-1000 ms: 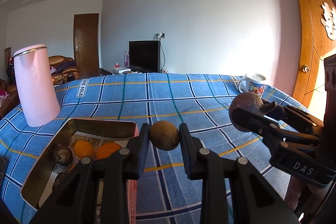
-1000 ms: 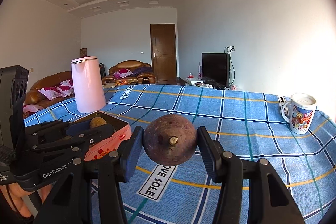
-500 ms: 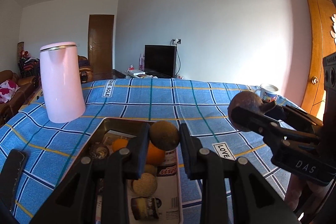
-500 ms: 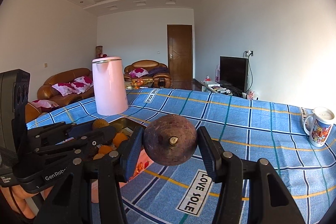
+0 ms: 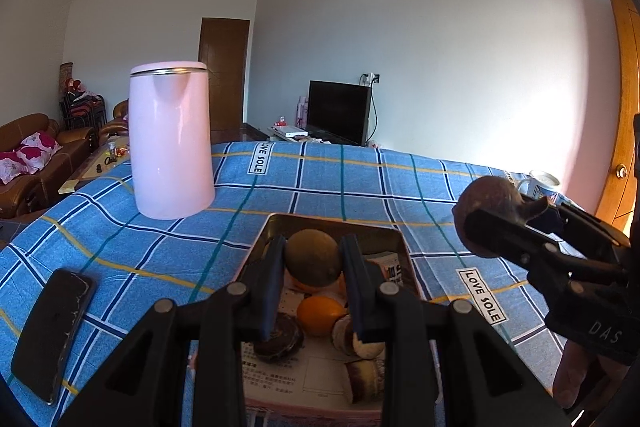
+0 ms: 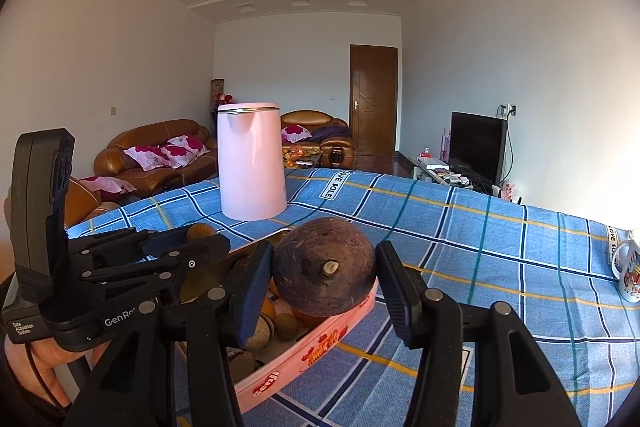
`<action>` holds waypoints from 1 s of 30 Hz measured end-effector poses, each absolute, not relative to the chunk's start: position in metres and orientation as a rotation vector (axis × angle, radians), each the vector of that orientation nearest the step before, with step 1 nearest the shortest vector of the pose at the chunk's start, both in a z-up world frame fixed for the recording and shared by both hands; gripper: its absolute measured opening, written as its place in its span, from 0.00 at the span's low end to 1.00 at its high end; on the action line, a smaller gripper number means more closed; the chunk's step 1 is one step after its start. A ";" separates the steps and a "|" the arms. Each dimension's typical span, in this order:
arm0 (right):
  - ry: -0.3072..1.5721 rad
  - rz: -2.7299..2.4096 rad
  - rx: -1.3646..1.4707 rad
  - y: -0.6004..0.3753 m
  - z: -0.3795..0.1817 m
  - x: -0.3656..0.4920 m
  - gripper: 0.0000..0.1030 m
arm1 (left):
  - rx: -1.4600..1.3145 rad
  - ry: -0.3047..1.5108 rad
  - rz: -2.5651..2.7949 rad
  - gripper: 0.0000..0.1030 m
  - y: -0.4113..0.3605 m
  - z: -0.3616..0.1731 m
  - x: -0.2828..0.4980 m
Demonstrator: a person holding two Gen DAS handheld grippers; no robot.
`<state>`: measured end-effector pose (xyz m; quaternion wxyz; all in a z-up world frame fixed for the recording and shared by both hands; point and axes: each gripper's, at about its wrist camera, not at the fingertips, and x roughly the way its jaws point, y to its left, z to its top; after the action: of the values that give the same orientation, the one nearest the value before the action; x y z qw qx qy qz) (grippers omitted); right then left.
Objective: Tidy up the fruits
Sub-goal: 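Carry the taro and brown fruit over the tin box with both grippers, then lower both fruits into the tin box and open both grippers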
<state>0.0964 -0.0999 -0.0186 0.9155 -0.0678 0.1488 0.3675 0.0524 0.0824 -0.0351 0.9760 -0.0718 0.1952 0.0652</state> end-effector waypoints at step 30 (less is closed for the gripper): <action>0.522 0.773 -0.199 -0.037 -0.062 0.129 0.53 | -0.174 0.496 0.144 0.29 0.113 -0.054 0.058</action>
<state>0.1294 -0.0366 -0.0620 0.8885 -0.0959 0.2511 0.3719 0.0584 0.1134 -0.0544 0.9630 -0.0859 0.2451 0.0712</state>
